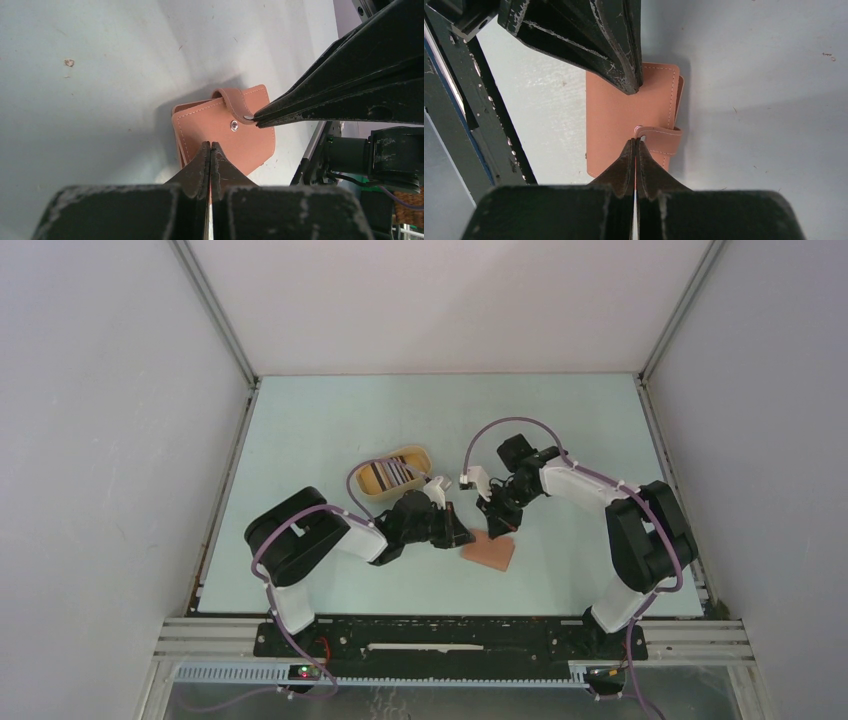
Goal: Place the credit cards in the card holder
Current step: Close the card holder at the center of the board.
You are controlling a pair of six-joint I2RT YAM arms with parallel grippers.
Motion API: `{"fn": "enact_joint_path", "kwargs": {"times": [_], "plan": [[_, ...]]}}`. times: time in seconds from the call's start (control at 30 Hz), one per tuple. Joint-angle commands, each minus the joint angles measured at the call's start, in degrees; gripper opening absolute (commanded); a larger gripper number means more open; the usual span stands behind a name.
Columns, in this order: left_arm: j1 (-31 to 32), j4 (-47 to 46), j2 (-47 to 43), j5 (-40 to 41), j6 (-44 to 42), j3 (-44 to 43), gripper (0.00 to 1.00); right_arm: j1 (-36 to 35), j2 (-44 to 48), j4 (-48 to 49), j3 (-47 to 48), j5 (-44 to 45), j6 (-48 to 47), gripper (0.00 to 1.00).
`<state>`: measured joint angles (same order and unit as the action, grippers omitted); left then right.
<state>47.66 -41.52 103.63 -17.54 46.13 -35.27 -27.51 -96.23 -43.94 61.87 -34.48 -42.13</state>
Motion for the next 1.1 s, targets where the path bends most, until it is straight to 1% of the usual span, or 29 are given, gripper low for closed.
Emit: {"fn": "enact_joint_path", "kwargs": {"times": [0.0, 0.43, 0.6, 1.07], "plan": [[0.15, -2.28, -0.11, 0.08, -0.2, 0.2, 0.0, -0.83, -0.29, 0.52, -0.39, 0.68, -0.5, 0.0], [-0.17, -4.44, -0.45, -0.15, 0.63, 1.49, 0.0, -3.03, -0.14, 2.22, -1.92, 4.54, -1.46, 0.0], [-0.15, -4.62, -0.45, -0.3, 0.63, 1.59, 0.0, -3.25, 0.18, 3.64, -2.25, 5.8, -0.45, 0.0], [-0.22, -4.89, -0.43, -0.41, 0.63, 1.61, 0.0, -4.83, 0.51, 3.84, -2.67, 6.55, -1.04, 0.0]]}}
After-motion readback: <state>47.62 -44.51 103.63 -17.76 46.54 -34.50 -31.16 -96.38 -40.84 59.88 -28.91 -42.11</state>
